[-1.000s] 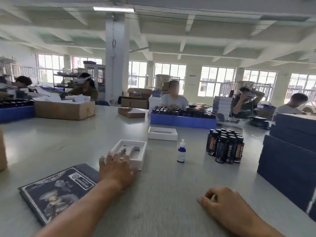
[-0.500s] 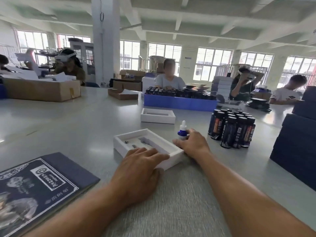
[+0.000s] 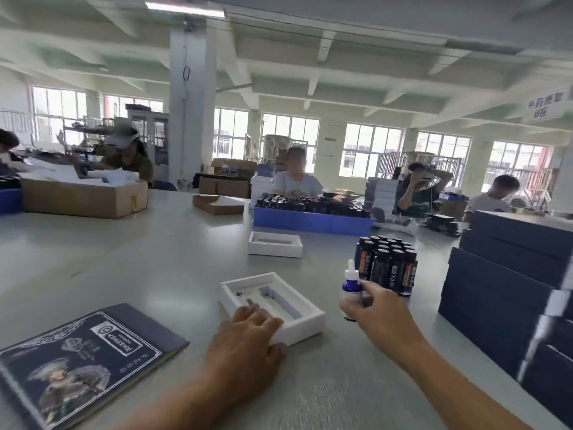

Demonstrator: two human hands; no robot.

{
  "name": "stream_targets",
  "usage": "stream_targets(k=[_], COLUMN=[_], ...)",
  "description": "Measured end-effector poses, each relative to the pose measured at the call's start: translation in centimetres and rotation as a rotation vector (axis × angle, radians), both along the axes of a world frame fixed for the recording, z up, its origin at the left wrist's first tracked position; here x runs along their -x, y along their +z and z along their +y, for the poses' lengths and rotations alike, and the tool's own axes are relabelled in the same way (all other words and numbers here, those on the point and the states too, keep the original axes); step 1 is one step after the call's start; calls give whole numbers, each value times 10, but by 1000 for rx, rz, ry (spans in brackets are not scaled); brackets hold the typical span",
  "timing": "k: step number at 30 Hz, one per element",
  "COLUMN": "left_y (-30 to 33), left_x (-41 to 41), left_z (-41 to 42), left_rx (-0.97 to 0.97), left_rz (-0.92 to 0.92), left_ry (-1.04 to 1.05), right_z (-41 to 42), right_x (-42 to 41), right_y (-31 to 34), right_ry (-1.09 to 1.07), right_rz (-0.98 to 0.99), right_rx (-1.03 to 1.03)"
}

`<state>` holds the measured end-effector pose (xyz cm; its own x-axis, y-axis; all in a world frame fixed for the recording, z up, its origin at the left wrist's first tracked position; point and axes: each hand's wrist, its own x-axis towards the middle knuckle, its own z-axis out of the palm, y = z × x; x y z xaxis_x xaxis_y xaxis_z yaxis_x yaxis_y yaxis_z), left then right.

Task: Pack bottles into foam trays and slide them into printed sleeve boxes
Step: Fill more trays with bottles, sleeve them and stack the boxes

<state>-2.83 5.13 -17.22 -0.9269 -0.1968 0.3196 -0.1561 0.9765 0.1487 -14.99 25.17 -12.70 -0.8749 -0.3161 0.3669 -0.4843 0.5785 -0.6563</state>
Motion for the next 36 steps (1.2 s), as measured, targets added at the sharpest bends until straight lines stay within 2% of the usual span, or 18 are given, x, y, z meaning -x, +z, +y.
stream_targets(k=[3, 5, 7, 10, 12, 15, 20, 36], left_y=[9, 12, 13, 8, -1, -9, -9, -11], left_x=[-29, -51, -74, -95, -100, -102, -101, -102], left_z=[45, 73, 85, 73, 61, 58, 58, 57], left_rx=[62, 22, -104, -205, -197, -199, -185, -169], left_rz=[-41, -46, 83, 278, 222, 98, 104, 90], left_ry=[-78, -197, -256, -155, -73, -60, -39, -23], right_z=[6, 9, 14, 24, 27, 22, 11, 18], right_x=[-41, -66, -85, -103, -110, -118, -124, -118], right_y=[8, 7, 3, 0, 0, 1, -2, 2], right_ry=[99, 148, 163, 163, 141, 148, 148, 266], right_rz=[68, 66, 70, 78, 130, 221, 299, 66], right_rx=[-60, -117, -196, -256, -313, -394, -504, -474])
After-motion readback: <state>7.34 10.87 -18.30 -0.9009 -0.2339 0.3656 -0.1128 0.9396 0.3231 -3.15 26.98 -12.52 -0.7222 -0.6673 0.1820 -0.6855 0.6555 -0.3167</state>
